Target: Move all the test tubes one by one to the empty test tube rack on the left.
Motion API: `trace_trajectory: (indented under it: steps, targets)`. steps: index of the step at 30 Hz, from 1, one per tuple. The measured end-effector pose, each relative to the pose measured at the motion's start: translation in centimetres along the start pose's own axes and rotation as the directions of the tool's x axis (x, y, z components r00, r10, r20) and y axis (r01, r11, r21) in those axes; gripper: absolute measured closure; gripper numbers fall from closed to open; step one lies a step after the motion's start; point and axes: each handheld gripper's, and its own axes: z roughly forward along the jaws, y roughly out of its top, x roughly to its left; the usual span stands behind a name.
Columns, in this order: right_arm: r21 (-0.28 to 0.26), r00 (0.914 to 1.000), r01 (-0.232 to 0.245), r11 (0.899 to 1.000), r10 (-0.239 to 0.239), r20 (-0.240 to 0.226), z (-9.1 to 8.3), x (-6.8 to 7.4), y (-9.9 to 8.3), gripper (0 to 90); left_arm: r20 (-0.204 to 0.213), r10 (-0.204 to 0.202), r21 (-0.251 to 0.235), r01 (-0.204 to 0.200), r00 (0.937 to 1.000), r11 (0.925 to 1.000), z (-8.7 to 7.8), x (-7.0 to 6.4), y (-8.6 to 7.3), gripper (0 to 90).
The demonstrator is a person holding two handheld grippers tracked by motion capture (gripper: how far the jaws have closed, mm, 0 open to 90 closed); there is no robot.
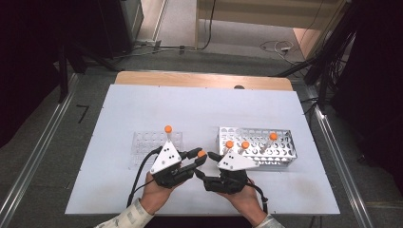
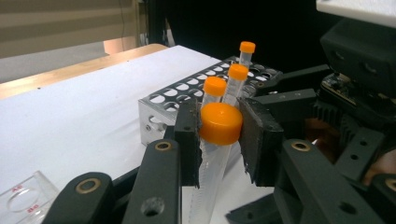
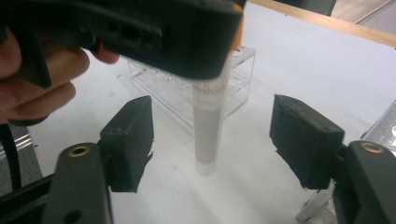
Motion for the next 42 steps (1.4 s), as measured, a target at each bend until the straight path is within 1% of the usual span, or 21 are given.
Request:
trace_trajectory:
  steps: [5,12,14,17,22,25,28,32,33,38,42]
  targets:
    - [0.004,0.9999,-0.006,1.000,0.006,0.008,-0.4,0.0,-0.2,23.6,-0.005,-0.024,-0.008,0.024,0.9997,0.9997,-0.6,0.6,0.3,69.5]
    - [-0.008,0.9999,-0.013,1.000,0.013,0.010,-1.8,-0.3,-0.7,23.0,-0.028,-0.048,-0.027,0.047,0.9985,0.9985,-1.7,1.6,1.0,69.5]
    - [-0.008,0.9997,-0.018,1.000,0.018,0.017,-2.3,-0.5,-0.9,23.1,-0.032,-0.061,-0.035,0.059,0.9977,0.9976,-2.0,1.9,1.1,69.5]
    - [-0.020,0.9991,-0.030,0.999,0.030,0.029,-3.1,-0.9,-1.1,23.1,-0.043,-0.064,-0.044,0.062,0.9970,0.9971,-2.4,2.4,1.4,69.6]
    - [-0.032,0.9975,-0.042,0.999,0.044,0.055,-4.2,-1.6,-1.3,23.3,-0.074,-0.078,-0.061,0.073,0.9942,0.9954,-3.3,3.3,1.7,69.6]
    - [-0.035,0.9963,-0.049,0.998,0.051,0.069,-4.7,-2.0,-1.6,23.3,-0.093,-0.092,-0.074,0.085,0.9914,0.9936,-3.8,3.9,1.9,69.5]
    - [-0.026,0.9948,-0.054,0.998,0.056,0.085,-5.2,-2.3,-2.0,23.3,-0.108,-0.104,-0.091,0.094,0.9887,0.9914,-4.3,4.4,2.2,69.5]
    - [-0.024,0.9924,-0.064,0.998,0.066,0.104,-5.9,-2.8,-2.6,23.2,-0.125,-0.111,-0.107,0.098,0.9859,0.9894,-5.0,5.0,2.4,69.5]
    - [-0.022,0.9909,-0.074,0.997,0.076,0.111,-6.2,-3.0,-2.7,23.2,-0.134,-0.112,-0.107,0.098,0.9847,0.9894,-5.1,5.1,2.5,69.5]
    - [-0.026,0.9875,-0.083,0.996,0.086,0.132,-7.1,-3.5,-3.3,23.2,-0.163,-0.126,-0.119,0.107,0.9785,0.9871,-5.7,6.0,2.6,69.5]
    - [-0.033,0.9822,-0.101,0.994,0.105,0.156,-7.9,-4.1,-3.7,23.2,-0.194,-0.134,-0.125,0.111,0.9718,0.9859,-5.9,6.6,2.5,69.5]
